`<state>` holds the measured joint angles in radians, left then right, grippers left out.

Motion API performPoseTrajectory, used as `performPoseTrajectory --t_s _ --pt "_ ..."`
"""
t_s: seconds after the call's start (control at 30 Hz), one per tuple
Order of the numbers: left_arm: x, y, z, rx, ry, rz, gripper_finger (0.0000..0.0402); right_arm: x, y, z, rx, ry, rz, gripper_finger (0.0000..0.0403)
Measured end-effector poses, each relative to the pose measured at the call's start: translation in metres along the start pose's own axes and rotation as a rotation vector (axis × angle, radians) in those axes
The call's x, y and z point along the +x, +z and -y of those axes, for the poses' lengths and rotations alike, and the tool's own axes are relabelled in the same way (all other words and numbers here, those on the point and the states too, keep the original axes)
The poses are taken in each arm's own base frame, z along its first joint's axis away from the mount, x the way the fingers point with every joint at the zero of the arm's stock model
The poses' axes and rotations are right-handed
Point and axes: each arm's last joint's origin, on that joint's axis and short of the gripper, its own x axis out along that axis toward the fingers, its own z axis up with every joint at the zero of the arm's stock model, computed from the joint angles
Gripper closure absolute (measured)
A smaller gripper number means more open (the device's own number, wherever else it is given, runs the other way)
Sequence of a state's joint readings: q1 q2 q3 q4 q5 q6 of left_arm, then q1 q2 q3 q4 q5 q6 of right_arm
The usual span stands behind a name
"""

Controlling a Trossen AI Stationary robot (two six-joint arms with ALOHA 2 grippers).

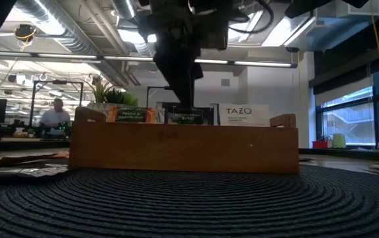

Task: Pick & Place Tea
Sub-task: Put the orange tea bag into the left slot of the wooden organizer

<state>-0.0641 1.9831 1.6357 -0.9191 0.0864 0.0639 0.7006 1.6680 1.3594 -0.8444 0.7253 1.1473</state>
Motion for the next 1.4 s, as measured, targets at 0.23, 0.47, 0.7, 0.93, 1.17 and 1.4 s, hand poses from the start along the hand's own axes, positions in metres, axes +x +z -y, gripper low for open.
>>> performPoseTrajectory --t_s 0.23,0.47,0.7,0.93,1.17,1.4 --pt "-0.042 0.006 0.003 -0.055 0.009 0.135 0.0325 -0.007 -0.007 0.022 0.2 -0.132 -0.22 0.0263" --pt "-0.05 0.028 0.038 -0.034 -0.078 0.381 0.0327 -0.009 -0.015 0.032 0.18 -0.214 -0.311 0.0263" --pt "-0.044 0.04 0.079 -0.072 -0.189 0.576 0.0327 -0.003 -0.039 0.036 0.088 -0.217 -0.34 0.0263" --pt "-0.041 0.044 0.112 -0.193 -0.244 0.728 0.0326 0.017 -0.074 0.054 0.077 -0.252 -0.545 0.0263" --pt "-0.044 0.038 0.145 -0.302 -0.156 0.801 0.0323 0.041 -0.108 0.074 0.077 -0.218 -0.62 0.0263" --pt "-0.043 0.029 0.176 -0.398 -0.082 0.851 0.0323 0.051 -0.122 0.085 0.086 -0.191 -0.601 0.0273"
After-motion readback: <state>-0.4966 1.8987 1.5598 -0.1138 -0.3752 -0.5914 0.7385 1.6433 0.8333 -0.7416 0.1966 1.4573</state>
